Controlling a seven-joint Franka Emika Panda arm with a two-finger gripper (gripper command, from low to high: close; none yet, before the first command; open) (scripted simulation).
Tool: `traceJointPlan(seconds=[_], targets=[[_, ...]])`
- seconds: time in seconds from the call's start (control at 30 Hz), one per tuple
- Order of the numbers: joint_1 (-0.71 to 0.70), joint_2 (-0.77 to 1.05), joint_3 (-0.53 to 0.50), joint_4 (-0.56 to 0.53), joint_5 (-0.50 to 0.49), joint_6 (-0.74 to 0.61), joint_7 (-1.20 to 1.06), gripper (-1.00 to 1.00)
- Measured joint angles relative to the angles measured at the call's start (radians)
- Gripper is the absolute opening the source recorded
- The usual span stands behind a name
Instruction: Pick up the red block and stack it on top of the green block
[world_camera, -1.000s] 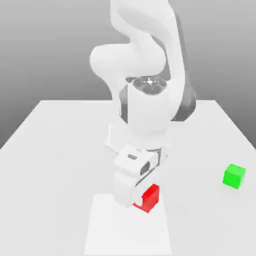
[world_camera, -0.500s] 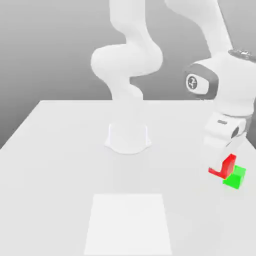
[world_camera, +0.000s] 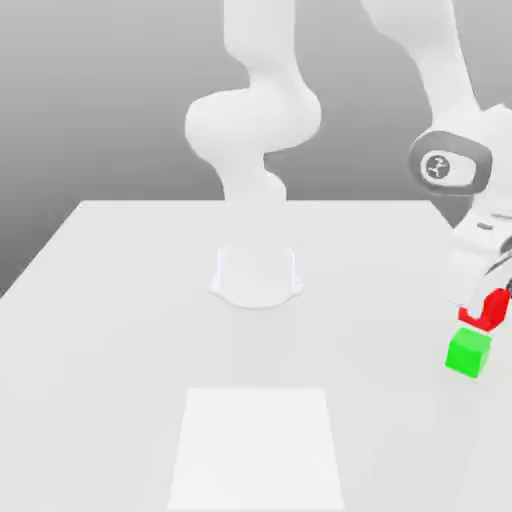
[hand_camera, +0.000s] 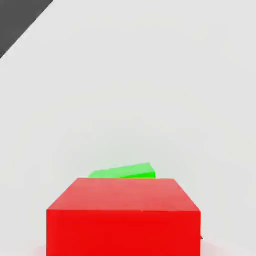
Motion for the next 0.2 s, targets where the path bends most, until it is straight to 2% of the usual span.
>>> traceJointPlan(seconds=[0.07,0.1,0.2], targets=[[0.011,0.04,-0.017,-0.001,-0.037,0.035,0.026,-1.0],[0.018,0.058,-0.026,-0.001,-0.054,0.051,0.038,1.0],[0.018,0.058,-0.026,-0.001,-0.054,0.051,0.038,1.0]])
